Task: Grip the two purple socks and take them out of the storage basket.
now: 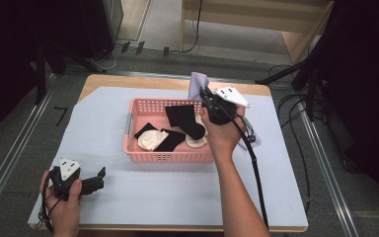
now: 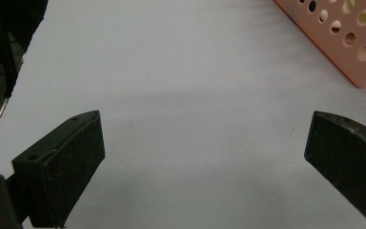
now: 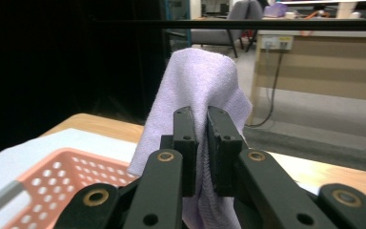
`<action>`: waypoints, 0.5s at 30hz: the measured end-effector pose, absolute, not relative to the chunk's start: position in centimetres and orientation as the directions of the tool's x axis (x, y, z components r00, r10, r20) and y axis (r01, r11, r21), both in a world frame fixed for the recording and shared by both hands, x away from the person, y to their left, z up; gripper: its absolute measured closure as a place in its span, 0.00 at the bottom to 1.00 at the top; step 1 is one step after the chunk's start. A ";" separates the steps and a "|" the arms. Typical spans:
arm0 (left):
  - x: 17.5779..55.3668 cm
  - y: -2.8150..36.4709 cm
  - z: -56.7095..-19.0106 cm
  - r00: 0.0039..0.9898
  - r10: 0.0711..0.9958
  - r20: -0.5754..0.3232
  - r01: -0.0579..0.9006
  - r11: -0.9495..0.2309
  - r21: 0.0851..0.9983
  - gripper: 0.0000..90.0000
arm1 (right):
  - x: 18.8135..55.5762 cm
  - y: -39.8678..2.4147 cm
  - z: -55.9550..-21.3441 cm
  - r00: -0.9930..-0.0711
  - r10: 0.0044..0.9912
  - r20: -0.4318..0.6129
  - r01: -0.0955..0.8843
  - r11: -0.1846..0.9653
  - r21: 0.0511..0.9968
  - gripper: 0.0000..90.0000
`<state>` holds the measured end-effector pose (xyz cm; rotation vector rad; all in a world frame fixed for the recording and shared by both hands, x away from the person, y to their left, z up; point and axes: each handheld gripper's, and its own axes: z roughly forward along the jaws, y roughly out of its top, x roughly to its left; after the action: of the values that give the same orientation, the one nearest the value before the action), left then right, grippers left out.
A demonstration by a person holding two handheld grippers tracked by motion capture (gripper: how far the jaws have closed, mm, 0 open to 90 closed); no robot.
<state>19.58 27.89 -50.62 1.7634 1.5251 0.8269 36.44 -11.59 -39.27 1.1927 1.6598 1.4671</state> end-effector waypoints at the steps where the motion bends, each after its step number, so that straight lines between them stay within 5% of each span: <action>1: 19.6 27.9 -50.6 0.121 0.992 0.043 0.576 -0.106 0.810 0.01 | 36.4 -11.9 -39.3 -0.399 0.909 0.119 0.230 -0.027 0.973 0.93; 15: 19.6 27.8 -50.6 0.120 0.992 0.045 0.575 -0.107 0.811 0.01 | 35.8 -17.9 -42.5 -0.272 0.952 0.139 0.278 -0.060 0.959 0.93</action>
<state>19.57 27.84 -50.64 1.7607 1.5245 0.8318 35.79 -17.94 -42.46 1.3355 1.5843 1.3656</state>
